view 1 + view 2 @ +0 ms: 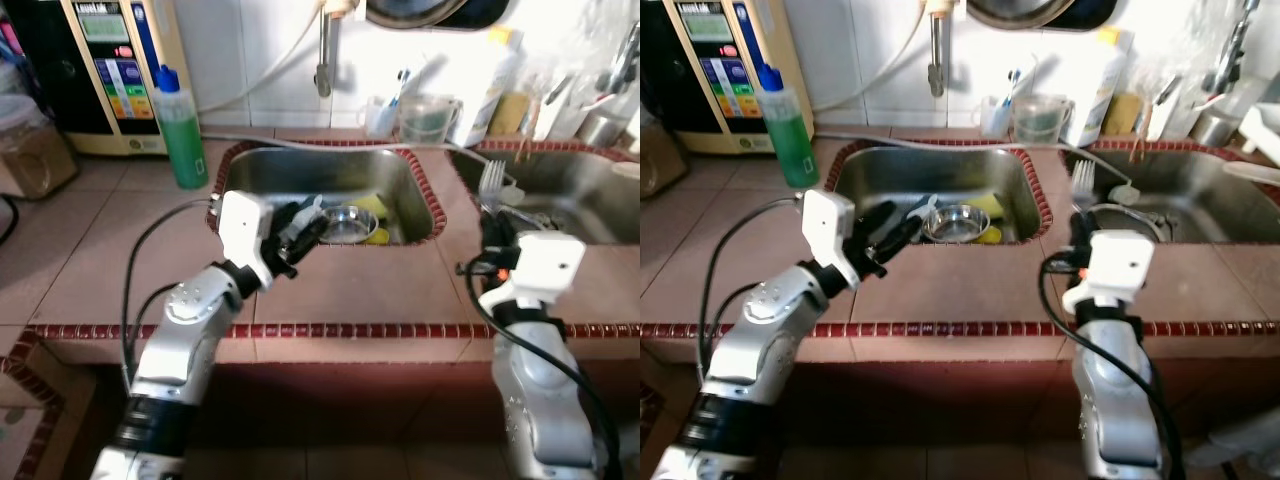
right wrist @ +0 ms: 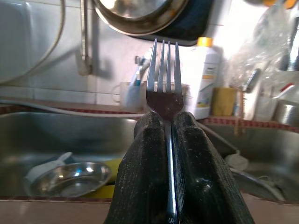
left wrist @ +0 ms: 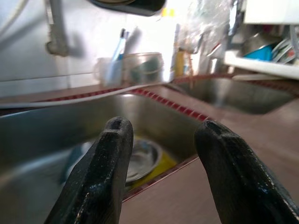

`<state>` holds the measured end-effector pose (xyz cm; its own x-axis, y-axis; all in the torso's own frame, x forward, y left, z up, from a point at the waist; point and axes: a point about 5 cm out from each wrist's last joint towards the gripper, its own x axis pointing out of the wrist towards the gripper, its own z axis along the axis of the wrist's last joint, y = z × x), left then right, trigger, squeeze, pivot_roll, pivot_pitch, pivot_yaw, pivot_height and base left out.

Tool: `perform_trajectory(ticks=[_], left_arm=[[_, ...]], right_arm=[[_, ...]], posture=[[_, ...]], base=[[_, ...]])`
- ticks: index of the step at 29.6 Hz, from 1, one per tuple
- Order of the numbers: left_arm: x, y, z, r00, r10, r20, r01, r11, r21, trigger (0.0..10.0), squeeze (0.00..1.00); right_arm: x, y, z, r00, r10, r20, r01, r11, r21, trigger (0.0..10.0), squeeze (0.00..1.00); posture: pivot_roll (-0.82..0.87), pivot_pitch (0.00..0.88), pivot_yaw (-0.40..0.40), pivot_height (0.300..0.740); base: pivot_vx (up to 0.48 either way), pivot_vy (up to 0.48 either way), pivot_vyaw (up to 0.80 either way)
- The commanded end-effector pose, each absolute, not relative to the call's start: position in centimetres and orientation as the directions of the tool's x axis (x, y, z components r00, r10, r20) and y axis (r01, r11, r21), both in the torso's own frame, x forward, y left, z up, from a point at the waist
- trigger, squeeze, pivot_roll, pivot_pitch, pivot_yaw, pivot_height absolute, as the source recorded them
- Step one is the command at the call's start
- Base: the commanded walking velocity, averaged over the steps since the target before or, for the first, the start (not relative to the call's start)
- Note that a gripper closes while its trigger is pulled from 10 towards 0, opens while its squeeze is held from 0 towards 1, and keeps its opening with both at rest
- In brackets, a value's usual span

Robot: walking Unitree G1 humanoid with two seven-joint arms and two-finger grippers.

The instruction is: Kitchen organization

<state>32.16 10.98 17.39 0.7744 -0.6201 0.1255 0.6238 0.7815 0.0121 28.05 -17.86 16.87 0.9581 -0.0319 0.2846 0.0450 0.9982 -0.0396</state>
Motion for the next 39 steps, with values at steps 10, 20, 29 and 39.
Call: perform_trajectory(ticks=[10,20,29,39], left_arm=[[31.64,10.12,17.33,0.734,-0.67,0.107,0.668,0.742,0.064,10.0,0.0],[31.62,10.07,17.41,0.728,-0.677,0.107,0.674,0.736,0.067,10.0,0.0],[31.57,10.0,17.43,0.724,-0.681,0.108,0.679,0.732,0.065,10.0,0.0],[31.37,9.66,17.73,0.722,-0.678,0.14,0.679,0.733,0.051,10.0,0.0]], right_arm=[[28.12,-18.11,16.77,0.962,-0.036,0.271,0.048,0.998,-0.035,10.0,0.0],[28.16,-17.99,16.72,0.963,-0.031,0.267,0.043,0.998,-0.036,10.0,0.0],[28.15,-17.93,16.65,0.964,-0.029,0.264,0.04,0.999,-0.035,10.0,0.0],[28.14,-17.9,16.58,0.966,-0.019,0.259,0.031,0.999,-0.042,10.0,0.0]], posture=[[-0.13,0.045,0.001,0.703],[-0.13,0.044,0.003,0.703],[-0.13,0.042,0.002,0.703],[-0.13,0.037,-0.003,0.703]], base=[[0.026,0.0,0.0],[0.33,0.0,0.0],[0.403,0.0,0.0],[0.225,0.0,0.0]])
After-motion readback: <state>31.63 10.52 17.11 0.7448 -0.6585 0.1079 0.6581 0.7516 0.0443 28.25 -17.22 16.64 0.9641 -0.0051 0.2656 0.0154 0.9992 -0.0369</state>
